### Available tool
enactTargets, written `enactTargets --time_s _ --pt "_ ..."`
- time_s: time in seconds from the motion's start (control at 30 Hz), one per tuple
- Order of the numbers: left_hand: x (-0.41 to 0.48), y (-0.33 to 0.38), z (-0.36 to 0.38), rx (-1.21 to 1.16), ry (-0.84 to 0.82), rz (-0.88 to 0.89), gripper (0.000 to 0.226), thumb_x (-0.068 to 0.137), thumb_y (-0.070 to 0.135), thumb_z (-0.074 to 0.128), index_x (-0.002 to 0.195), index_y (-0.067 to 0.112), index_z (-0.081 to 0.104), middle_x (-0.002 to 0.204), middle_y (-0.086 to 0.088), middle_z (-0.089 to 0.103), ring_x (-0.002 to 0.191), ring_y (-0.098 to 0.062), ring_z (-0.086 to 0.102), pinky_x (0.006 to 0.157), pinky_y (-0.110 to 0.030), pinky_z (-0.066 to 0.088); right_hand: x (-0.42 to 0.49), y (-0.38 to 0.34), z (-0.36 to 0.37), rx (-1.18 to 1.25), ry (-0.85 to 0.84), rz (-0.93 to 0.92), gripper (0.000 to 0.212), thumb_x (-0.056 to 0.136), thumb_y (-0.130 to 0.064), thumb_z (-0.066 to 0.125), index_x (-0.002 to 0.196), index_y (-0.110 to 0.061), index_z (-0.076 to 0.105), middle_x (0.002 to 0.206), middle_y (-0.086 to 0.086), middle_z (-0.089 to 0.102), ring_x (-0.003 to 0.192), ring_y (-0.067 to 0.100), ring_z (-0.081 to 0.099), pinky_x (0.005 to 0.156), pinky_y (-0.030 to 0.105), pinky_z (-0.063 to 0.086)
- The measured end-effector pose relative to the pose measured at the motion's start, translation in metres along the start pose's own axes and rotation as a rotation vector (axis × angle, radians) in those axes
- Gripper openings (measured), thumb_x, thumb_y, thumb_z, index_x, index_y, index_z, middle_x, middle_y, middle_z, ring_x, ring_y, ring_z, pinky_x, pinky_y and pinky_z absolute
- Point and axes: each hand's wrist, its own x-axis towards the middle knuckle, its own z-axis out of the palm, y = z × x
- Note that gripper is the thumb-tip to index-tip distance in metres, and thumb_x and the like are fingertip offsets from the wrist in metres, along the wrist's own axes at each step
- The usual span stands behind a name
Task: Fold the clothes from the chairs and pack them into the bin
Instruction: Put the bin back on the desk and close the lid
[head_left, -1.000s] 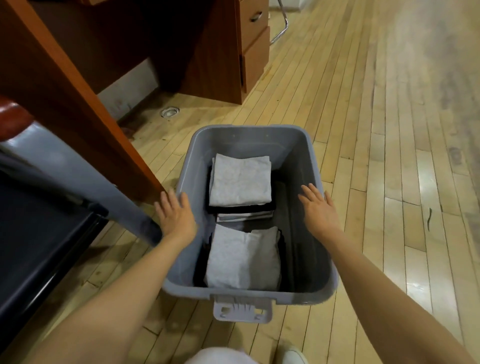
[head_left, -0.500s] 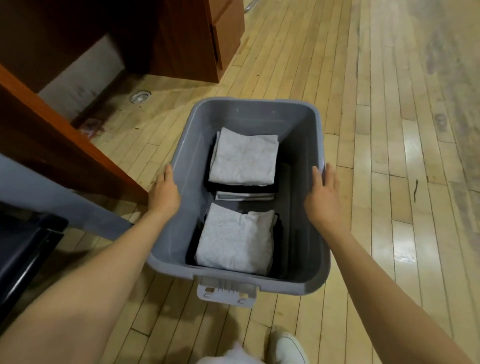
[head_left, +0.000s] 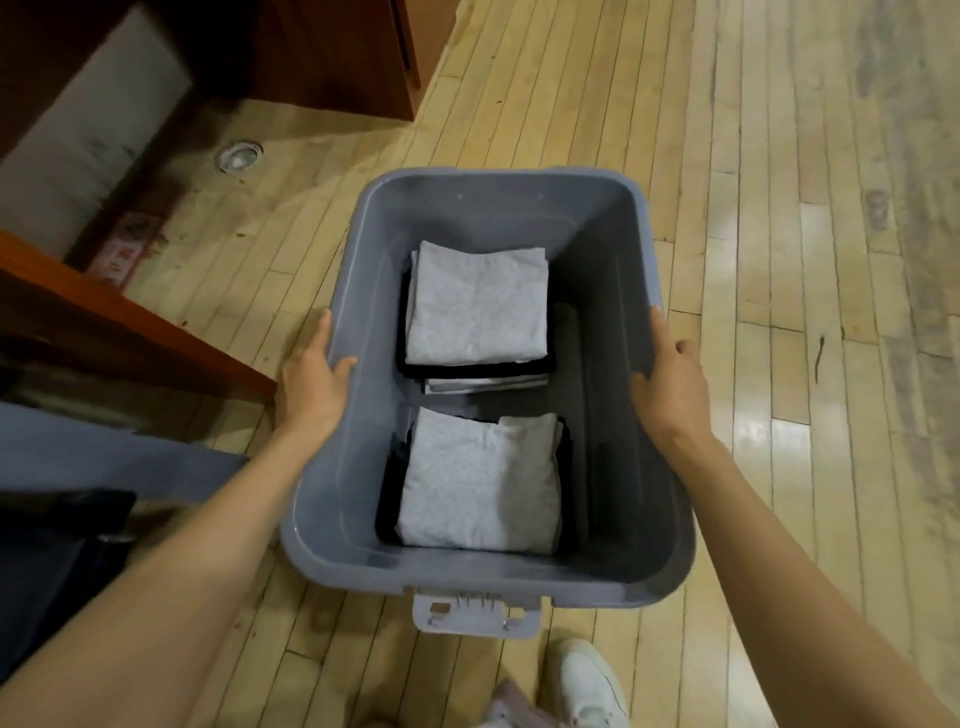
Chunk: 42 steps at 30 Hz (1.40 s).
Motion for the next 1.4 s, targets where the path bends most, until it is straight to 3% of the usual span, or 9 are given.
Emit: enactTargets --time_s 0.23,0.37,0.5,0.67,0.9,1.13,1.23,1.4 --pt "-0.029 0.067 -0.106 -0.053 -0.017 -0.030 0.065 0.096 0.018 0.057 0.152 0.018 0.023 0.145 -0.011 0.045 0.129 -0.028 0.046 0.105 -0.030 0.034 -0.036 -0.058 -0.097 0.025 0.015 0.006 0.078 0.093 0.002 0.045 0.154 -0.031 0.009 0.104 0.006 0.037 0.077 0.022 0.046 0.071 0.031 0.042" --pt "-0.047 0.121 -0.184 -0.029 -0.058 -0.046 0.065 0.097 0.021 0.056 0.152 0.022 0.022 0.135 -0.014 0.054 0.117 -0.031 0.053 0.097 -0.032 0.040 -0.060 -0.097 -0.177 0.055 -0.013 0.037 0.078 0.093 0.001 0.043 0.153 -0.034 0.008 0.106 0.008 0.039 0.069 0.022 0.047 0.072 0.040 0.049" --pt "-0.069 0.171 -0.261 -0.040 -0.067 -0.043 0.066 0.096 0.023 0.057 0.152 0.023 0.022 0.144 -0.010 0.046 0.125 -0.029 0.049 0.105 -0.034 0.037 -0.076 -0.141 -0.261 0.086 -0.037 0.019 0.077 0.093 0.002 0.043 0.153 -0.034 0.010 0.109 0.010 0.040 0.068 0.019 0.046 0.071 0.038 0.049" --pt "-0.096 0.234 -0.358 -0.068 -0.007 -0.092 0.067 0.094 0.019 0.060 0.151 0.021 0.026 0.145 -0.011 0.045 0.129 -0.031 0.046 0.106 -0.035 0.036 -0.089 -0.202 -0.358 0.070 -0.050 -0.044 0.078 0.094 0.002 0.043 0.153 -0.033 0.007 0.110 0.010 0.042 0.071 0.027 0.052 0.070 0.042 0.053" --pt "-0.112 0.305 -0.472 -0.073 0.079 -0.085 0.068 0.094 0.023 0.060 0.152 0.023 0.024 0.139 -0.015 0.051 0.119 -0.035 0.053 0.098 -0.042 0.045 -0.090 -0.279 -0.470 0.093 -0.023 -0.158 0.075 0.094 0.003 0.042 0.154 -0.031 0.010 0.113 0.014 0.045 0.078 0.024 0.052 0.071 0.036 0.050" --pt "-0.113 0.356 -0.549 -0.102 0.197 -0.051 0.067 0.093 0.019 0.061 0.151 0.020 0.028 0.149 -0.011 0.040 0.131 -0.034 0.043 0.103 -0.040 0.037 -0.077 -0.339 -0.540 0.095 0.011 -0.280 0.072 0.096 -0.004 0.044 0.154 -0.029 0.010 0.115 0.013 0.045 0.082 0.024 0.052 0.070 0.032 0.045" --pt "-0.106 0.355 -0.573 -0.126 0.243 -0.064 0.067 0.093 0.017 0.062 0.151 0.017 0.029 0.149 -0.011 0.040 0.134 -0.033 0.041 0.107 -0.040 0.034 -0.066 -0.370 -0.555 0.124 -0.016 -0.333 0.070 0.096 -0.004 0.043 0.154 -0.028 0.011 0.128 0.017 0.043 0.091 0.024 0.051 0.076 0.032 0.045" --pt "-0.080 0.339 -0.606 -0.161 0.312 -0.117 0.068 0.092 0.020 0.063 0.150 0.016 0.029 0.147 -0.014 0.043 0.132 -0.036 0.043 0.108 -0.042 0.036 -0.038 -0.436 -0.563 0.096 -0.012 -0.467 0.066 0.096 -0.013 0.051 0.152 -0.025 0.019 0.131 0.016 0.048 0.108 0.030 0.054 0.076 0.029 0.039"
